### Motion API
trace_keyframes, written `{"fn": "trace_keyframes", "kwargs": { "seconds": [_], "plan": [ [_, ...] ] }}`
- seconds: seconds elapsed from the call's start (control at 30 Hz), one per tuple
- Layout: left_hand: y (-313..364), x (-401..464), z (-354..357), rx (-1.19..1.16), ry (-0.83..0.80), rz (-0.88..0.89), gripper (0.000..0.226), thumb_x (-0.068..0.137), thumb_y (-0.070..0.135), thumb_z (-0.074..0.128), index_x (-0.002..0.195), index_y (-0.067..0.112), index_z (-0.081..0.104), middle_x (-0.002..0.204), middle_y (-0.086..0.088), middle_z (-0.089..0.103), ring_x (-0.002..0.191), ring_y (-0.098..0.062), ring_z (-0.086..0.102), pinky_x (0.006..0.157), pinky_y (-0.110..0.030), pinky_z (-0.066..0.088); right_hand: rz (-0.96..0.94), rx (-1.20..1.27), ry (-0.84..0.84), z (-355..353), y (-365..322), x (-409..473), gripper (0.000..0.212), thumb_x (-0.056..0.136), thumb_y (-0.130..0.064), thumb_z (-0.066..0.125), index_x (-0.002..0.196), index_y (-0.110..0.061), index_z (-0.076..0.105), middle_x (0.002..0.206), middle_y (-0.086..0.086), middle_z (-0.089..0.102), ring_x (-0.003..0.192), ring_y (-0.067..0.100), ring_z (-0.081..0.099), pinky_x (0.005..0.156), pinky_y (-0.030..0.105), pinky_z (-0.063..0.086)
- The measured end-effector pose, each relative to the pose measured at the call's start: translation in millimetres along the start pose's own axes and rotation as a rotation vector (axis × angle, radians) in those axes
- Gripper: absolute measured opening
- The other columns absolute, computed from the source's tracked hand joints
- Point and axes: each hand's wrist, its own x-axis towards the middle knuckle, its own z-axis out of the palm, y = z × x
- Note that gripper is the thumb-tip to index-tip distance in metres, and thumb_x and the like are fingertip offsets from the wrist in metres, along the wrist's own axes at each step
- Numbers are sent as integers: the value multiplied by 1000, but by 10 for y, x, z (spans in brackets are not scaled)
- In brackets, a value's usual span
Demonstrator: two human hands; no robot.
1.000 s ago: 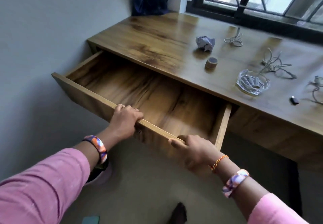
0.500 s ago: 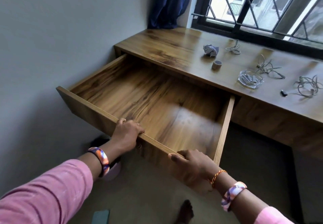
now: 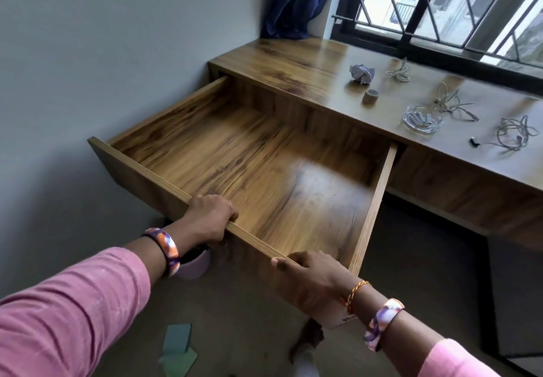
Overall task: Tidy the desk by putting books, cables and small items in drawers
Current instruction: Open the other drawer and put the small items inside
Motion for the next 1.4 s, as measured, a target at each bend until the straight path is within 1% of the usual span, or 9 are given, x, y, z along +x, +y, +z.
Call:
{"fn": "trace_keyframes", "kwargs": {
  "seconds": [0.23, 0.47, 0.57, 0.67, 0.8, 1.0, 1.17, 1.3, 1.4],
  "plan": [
    [45, -44, -131, 40, -91, 39, 20, 80, 19, 60, 98, 26, 62, 101, 0, 60, 96, -21, 58, 75, -32, 46, 25, 88, -47, -41, -39, -26, 72, 78, -76, 37, 97, -14, 67, 73, -5, 57, 69, 12, 53, 64, 25, 42],
    [95, -49, -338, 134, -278, 117, 35, 80, 43, 63, 101, 15, 63, 105, -4, 64, 93, -21, 60, 66, -28, 41, 29, 18, -202, -270, -50, -25, 64, 79, -73, 41, 105, -20, 66, 72, -9, 57, 69, 8, 53, 66, 24, 44],
    [112, 36, -484, 54, -451, 96, 43, 80, 47, 64, 104, 11, 66, 106, -5, 67, 83, -17, 57, 65, -25, 43, -89, -92, -241, -537, 3, -26, 48, 87, -54, 50, 110, -14, 63, 100, -1, 66, 93, 18, 60, 84, 31, 48],
    [290, 211, -740, -6, -583, 94, 49, 83, 46, 61, 121, 15, 60, 121, -3, 63, 93, -15, 56, 69, -24, 43, -168, -175, -168, -914, 117, -50, 41, 91, -40, 53, 119, -11, 62, 121, 4, 64, 109, 19, 59, 97, 33, 46],
    [837, 645, -1217, -115, -469, 228, 57, 85, 51, 55, 133, 20, 49, 127, 3, 58, 111, -15, 56, 90, -29, 46, -200, -203, 34, -1501, 486, -70, 37, 89, -38, 57, 119, -16, 64, 119, -1, 66, 106, 12, 61, 93, 23, 47],
    [2093, 1456, -1785, -274, -314, 343, 50, 87, 43, 57, 130, 18, 52, 127, 2, 59, 111, -14, 57, 85, -23, 44, -209, -133, 234, -2406, 1436, -252, 25, 90, -30, 59, 110, -20, 69, 106, -2, 71, 93, 10, 66, 83, 23, 51],
    [2836, 1981, -2007, -312, -280, 341, 50, 86, 44, 59, 130, 20, 52, 125, 3, 61, 111, -13, 57, 87, -22, 42, -143, -24, 285, -2930, 2244, -410, 21, 89, -30, 59, 105, -21, 71, 96, -9, 71, 80, -2, 61, 72, 12, 46],
    [3095, 2241, -2047, -386, -290, 307, 50, 84, 44, 61, 128, 21, 54, 123, 3, 62, 109, -12, 59, 96, -26, 45, -101, 41, 260, -3168, 2743, -281, 16, 87, -26, 61, 94, -17, 72, 88, 2, 73, 77, 8, 65, 73, 28, 52],
    [3130, 2411, -2044, -442, -283, 263, 50, 85, 41, 62, 129, 19, 52, 121, 2, 63, 108, -13, 59, 97, -29, 46, -103, 24, 285, -3319, 2981, -5, 19, 88, -24, 61, 99, -13, 72, 89, 3, 72, 71, 3, 57, 61, 11, 41]
  ]
}}
